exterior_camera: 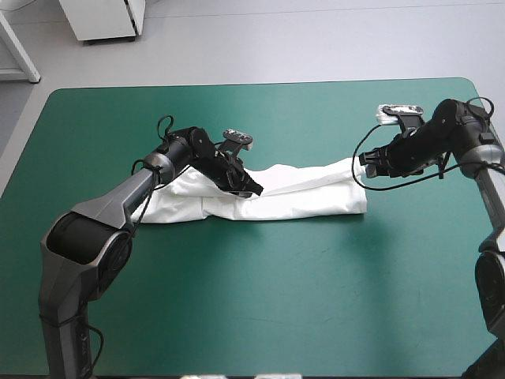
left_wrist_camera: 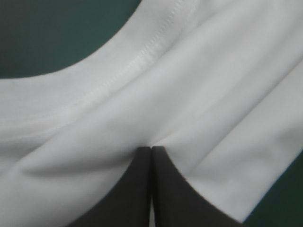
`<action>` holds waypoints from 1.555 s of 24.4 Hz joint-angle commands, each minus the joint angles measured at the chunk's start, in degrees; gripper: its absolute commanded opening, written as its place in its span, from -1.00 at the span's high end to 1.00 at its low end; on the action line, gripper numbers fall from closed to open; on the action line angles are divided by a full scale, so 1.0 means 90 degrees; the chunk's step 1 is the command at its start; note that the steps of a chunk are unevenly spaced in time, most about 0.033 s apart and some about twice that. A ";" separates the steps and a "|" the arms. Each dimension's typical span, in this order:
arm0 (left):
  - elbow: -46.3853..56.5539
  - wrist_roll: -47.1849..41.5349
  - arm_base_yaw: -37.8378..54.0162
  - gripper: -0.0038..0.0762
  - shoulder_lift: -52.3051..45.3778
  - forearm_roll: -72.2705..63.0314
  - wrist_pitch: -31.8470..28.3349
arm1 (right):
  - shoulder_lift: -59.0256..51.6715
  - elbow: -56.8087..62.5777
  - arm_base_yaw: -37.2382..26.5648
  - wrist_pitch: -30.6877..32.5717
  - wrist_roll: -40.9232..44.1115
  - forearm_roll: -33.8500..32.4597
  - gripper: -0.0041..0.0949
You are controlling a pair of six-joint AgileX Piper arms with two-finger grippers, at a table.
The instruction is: Fold the cloth
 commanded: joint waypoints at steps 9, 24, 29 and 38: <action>-0.0232 0.0011 -0.0025 0.93 -0.0344 -0.0151 -0.0084 | 0.0545 -0.0164 -0.0074 -0.0105 -0.0395 0.0823 -0.15; -0.0232 0.0024 -0.0025 0.93 -0.0344 -0.0151 -0.0027 | 0.1753 -0.0164 0.0452 0.0008 -0.0753 0.1466 0.21; -0.0232 0.0024 -0.0025 0.93 -0.0344 -0.0133 -0.0014 | 0.1862 -0.0175 0.0594 0.0008 -0.0798 0.1478 0.78; -0.0232 0.0001 -0.0025 0.93 -0.0344 -0.0054 0.0026 | 0.1717 -0.0835 0.0569 0.0371 -0.0798 0.1708 0.94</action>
